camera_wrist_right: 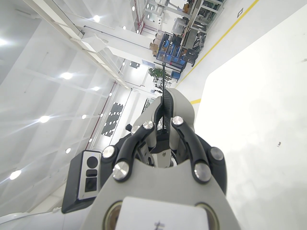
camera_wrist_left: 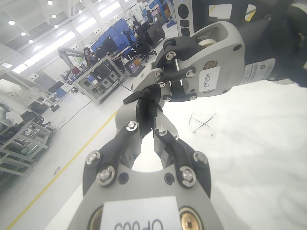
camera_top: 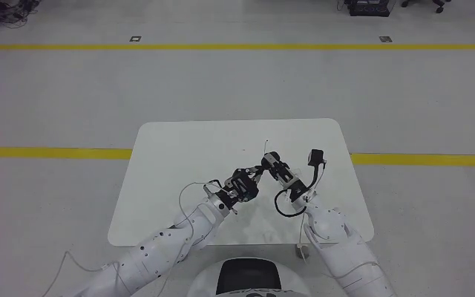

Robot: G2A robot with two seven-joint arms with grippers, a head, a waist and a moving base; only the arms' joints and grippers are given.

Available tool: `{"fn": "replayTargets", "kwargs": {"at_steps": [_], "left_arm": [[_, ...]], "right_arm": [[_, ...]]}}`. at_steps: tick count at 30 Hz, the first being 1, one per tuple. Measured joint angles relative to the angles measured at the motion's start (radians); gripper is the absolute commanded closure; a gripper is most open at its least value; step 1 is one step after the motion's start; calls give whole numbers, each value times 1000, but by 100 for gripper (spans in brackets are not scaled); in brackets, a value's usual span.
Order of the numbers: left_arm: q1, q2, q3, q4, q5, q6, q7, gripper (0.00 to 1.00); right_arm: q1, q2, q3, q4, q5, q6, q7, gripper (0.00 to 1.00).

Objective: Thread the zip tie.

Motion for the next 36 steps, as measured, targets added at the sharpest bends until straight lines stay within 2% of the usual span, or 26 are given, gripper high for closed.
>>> {"fn": "replayTargets", "kwargs": {"at_steps": [1, 3, 4, 5, 19, 23, 27, 29, 34, 36], "left_arm": [[0, 0, 0, 0, 0, -1, 2, 100], [0, 1, 0, 0, 0, -3, 4, 100], [-1, 1, 0, 0, 0, -3, 5, 100], [-1, 1, 0, 1, 0, -4, 6, 100], [-1, 6, -1, 3, 0, -10, 17, 100], [-10, 14, -4, 8, 0, -5, 27, 100], [-32, 35, 1, 14, 0, -8, 68, 100], [-46, 52, 9, 17, 0, -11, 89, 100], [-85, 92, 47, 13, 0, 4, 70, 100], [-100, 105, 64, 10, 0, 4, 64, 100]], "right_arm": [[0, 0, 0, 0, 1, 0, 0, 100], [1, 0, 0, 2, 2, 0, -2, 58], [1, 0, 0, 2, 2, 0, -3, 10], [1, 0, 0, 3, 2, 0, -4, 0], [4, -1, 1, 4, 6, 0, -11, 0], [-1, 1, 18, 1, 27, 0, 0, 0], [-10, 8, 62, 0, 107, 0, 84, 0], [-12, 12, 89, 9, 148, 0, 147, 0], [-7, 19, 129, 45, 211, 0, 299, 0], [-7, 19, 129, 46, 211, 0, 299, 0]]}}
